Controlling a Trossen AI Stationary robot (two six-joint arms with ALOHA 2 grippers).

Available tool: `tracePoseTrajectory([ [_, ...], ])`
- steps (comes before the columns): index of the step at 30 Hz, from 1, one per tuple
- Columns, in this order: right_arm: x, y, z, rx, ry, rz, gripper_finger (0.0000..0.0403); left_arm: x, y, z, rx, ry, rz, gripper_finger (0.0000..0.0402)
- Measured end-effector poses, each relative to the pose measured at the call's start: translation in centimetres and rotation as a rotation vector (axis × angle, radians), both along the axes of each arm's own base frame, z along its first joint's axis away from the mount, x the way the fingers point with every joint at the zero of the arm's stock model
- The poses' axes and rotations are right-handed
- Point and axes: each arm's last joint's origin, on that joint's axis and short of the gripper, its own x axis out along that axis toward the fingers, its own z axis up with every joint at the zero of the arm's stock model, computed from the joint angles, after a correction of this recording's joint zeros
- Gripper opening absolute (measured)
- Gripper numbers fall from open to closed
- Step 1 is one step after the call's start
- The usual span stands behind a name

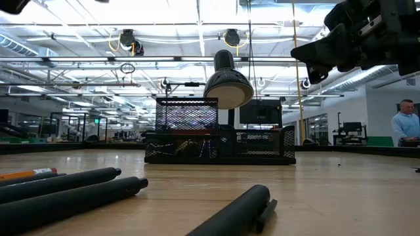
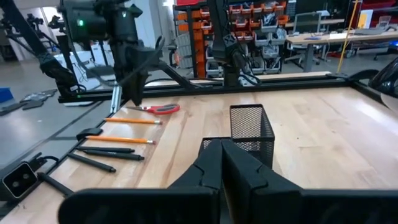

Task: Pick and place office supplies into organizer
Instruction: Put the left pencil into the top left section of the desk organizer

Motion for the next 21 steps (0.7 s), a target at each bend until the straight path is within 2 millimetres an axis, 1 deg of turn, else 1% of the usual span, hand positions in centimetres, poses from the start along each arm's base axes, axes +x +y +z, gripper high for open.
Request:
tracePoseTrajectory([
  [6, 0.0, 0.0, 0.0, 0.015, -0.003, -0.002, 0.0, 0.2, -0.4, -1.6, -0.001, 0.077, 0.0, 0.0007],
  [9, 0.0, 0.0, 0.2, 0.015, -0.016, -0.002, 0.0, 0.3, -0.7, -2.5, -0.011, 0.133, -0.011, 0.0018],
  [13, 0.0, 0.0, 0.5, 0.011, -0.048, -0.002, 0.0, 0.2, -0.6, -3.2, -0.016, 0.203, -0.002, 0.0058],
  [18, 0.0, 0.0, 0.5, 0.001, -0.047, -0.002, 0.0, 0.6, -0.3, -3.4, -0.017, 0.206, 0.01, 0.0126],
  [21, 0.0, 0.0, 0.5, -0.001, -0.047, -0.002, 0.0, 0.9, -0.1, -3.4, -0.02, 0.207, 0.023, 0.016],
])
